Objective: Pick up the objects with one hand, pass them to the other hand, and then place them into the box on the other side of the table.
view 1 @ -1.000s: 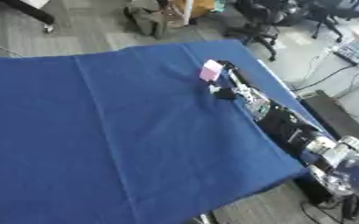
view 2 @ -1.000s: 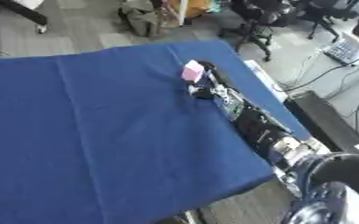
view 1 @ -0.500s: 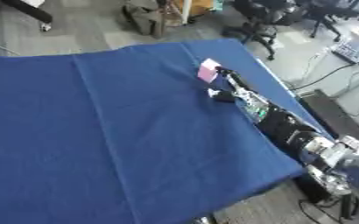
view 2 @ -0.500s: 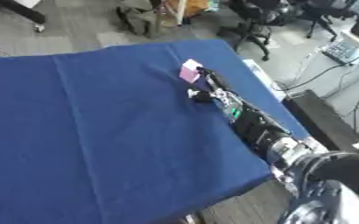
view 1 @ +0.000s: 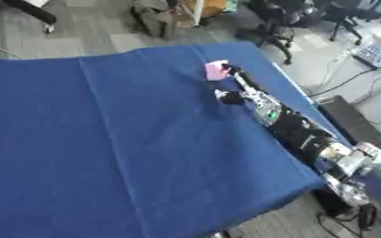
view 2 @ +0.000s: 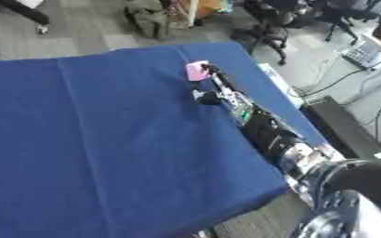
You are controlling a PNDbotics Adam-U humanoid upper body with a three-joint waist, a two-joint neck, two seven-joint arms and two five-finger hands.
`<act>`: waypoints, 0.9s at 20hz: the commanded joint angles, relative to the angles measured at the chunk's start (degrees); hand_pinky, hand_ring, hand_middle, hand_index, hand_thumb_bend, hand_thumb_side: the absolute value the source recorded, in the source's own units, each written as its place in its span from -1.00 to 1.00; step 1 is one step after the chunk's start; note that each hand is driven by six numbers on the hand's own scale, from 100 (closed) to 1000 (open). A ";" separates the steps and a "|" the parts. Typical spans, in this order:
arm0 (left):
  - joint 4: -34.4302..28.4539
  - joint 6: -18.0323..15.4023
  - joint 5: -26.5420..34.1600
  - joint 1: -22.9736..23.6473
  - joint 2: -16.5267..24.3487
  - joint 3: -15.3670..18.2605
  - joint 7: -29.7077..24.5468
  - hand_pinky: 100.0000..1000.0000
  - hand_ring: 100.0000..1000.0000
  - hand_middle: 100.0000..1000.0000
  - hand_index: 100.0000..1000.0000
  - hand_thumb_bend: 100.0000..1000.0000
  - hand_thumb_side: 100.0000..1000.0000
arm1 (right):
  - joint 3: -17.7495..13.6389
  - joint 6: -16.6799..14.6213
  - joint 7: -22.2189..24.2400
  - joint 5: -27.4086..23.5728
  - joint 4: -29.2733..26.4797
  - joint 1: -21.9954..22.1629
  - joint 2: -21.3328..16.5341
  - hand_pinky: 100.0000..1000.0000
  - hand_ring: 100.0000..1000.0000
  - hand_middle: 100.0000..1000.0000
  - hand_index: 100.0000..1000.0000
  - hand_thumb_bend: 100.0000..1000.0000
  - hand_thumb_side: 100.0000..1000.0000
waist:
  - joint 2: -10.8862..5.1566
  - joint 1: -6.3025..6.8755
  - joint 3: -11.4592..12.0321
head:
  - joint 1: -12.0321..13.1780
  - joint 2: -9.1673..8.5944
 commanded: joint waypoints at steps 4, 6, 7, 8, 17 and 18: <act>-1.04 0.00 0.46 -0.46 0.64 0.17 -0.18 0.24 0.12 0.01 0.44 1.00 0.26 | -0.90 -0.40 -2.70 1.60 -1.60 -0.54 -2.38 0.82 0.96 0.98 1.00 -1.00 -0.68 | -0.95 0.15 0.02 | -0.33 0.18; -1.04 0.01 0.45 -0.40 0.64 0.20 -0.14 0.24 0.12 0.01 0.44 1.00 0.26 | -1.25 -0.86 -5.04 2.90 -2.70 -0.48 -2.49 0.83 0.96 0.98 1.00 -1.00 -0.64 | -0.96 0.16 -0.04 | -0.25 0.23; -1.04 0.02 0.45 -0.40 0.65 0.19 -0.14 0.24 0.12 0.01 0.44 1.00 0.26 | -1.37 -1.02 -5.95 3.35 -3.13 -0.47 -2.52 0.83 0.96 0.98 1.00 -1.00 -0.60 | -0.97 0.17 -0.07 | -0.24 0.26; -1.04 0.03 0.44 -0.40 0.65 0.19 -0.14 0.24 0.12 0.01 0.44 1.00 0.26 | -1.50 -1.15 -6.71 3.61 -3.49 -0.47 -2.55 0.83 0.96 0.98 1.00 -1.00 -0.58 | -0.97 0.18 -0.09 | -0.25 0.28; -1.04 -0.07 0.27 -0.90 0.97 0.30 -0.15 0.24 0.11 0.00 0.44 1.00 0.26 | -1.38 -0.86 -6.91 2.69 -2.34 -0.24 -2.58 0.83 0.96 0.98 1.00 -1.00 -0.63 | -0.70 0.07 0.49 | -0.63 -0.11; -1.04 -0.08 0.19 -0.98 1.07 0.34 -0.11 0.24 0.11 0.00 0.44 1.00 0.26 | -1.43 -0.89 -6.88 2.42 -2.23 -0.22 -2.62 0.83 0.96 0.98 1.00 -1.00 -0.63 | -0.64 0.02 0.69 | -0.70 -0.15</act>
